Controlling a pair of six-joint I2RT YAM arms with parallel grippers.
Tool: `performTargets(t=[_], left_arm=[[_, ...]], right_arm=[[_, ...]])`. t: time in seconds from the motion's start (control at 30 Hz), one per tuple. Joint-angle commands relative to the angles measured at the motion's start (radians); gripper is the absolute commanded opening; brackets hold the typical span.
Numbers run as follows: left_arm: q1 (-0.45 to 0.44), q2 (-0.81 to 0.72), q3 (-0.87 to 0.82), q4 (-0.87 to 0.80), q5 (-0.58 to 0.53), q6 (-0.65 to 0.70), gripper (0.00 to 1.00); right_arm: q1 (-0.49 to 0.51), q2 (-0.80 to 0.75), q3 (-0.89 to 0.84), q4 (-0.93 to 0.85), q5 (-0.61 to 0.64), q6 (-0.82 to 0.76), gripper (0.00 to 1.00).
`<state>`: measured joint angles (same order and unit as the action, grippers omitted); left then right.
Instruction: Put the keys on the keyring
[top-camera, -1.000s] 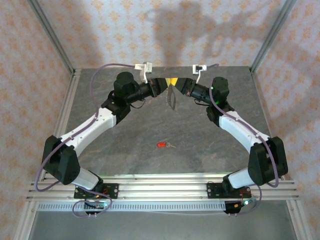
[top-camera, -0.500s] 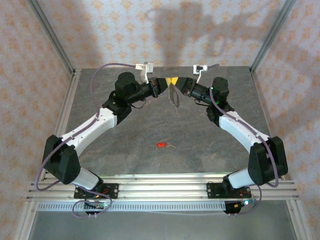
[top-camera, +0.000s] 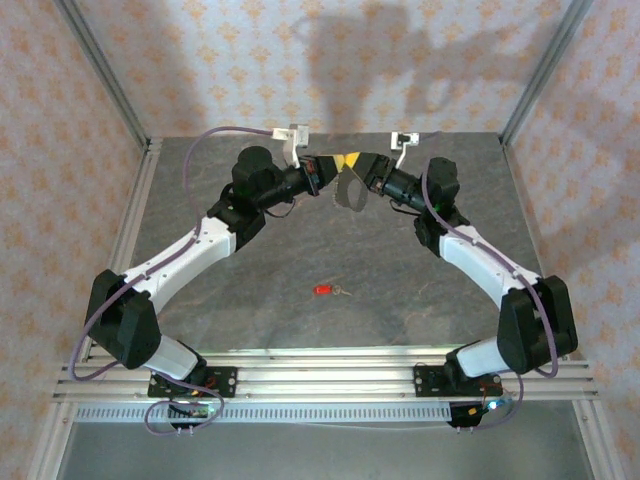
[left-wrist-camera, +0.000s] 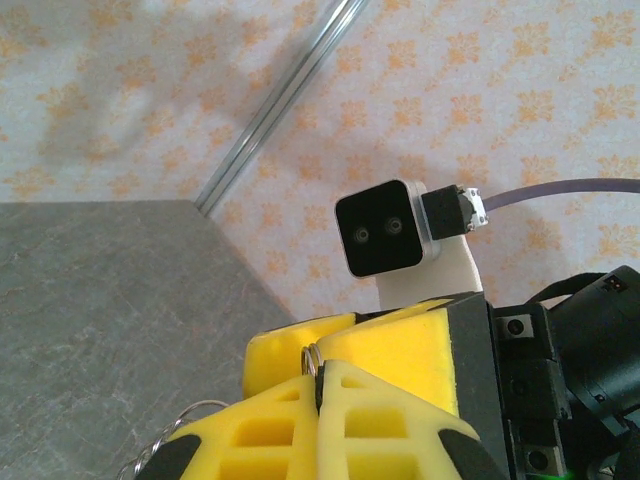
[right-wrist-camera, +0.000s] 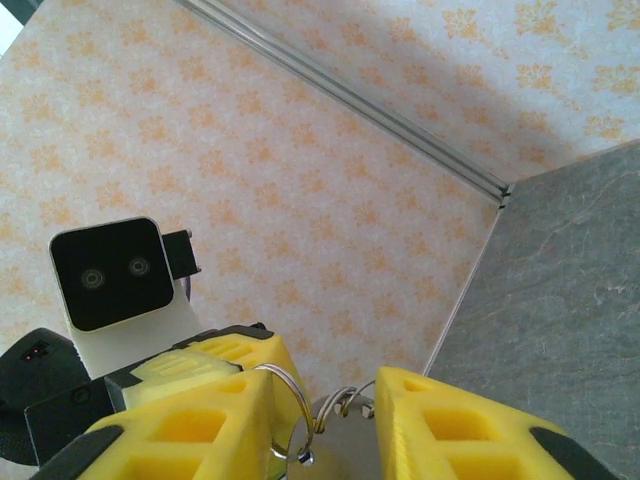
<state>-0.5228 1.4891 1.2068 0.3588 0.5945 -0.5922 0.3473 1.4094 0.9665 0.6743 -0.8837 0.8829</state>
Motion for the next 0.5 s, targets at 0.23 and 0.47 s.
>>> performTargets(t=[0.23, 0.47], left_arm=[[-0.023, -0.010, -0.006, 0.029, 0.067, 0.039, 0.00], [-0.022, -0.015, -0.002, 0.026, 0.082, 0.049, 0.00]], right_arm=[[-0.035, -0.090, -0.028, 0.076, 0.060, 0.008, 0.37], [-0.039, -0.107, -0.035, 0.034, 0.039, -0.032, 0.38]])
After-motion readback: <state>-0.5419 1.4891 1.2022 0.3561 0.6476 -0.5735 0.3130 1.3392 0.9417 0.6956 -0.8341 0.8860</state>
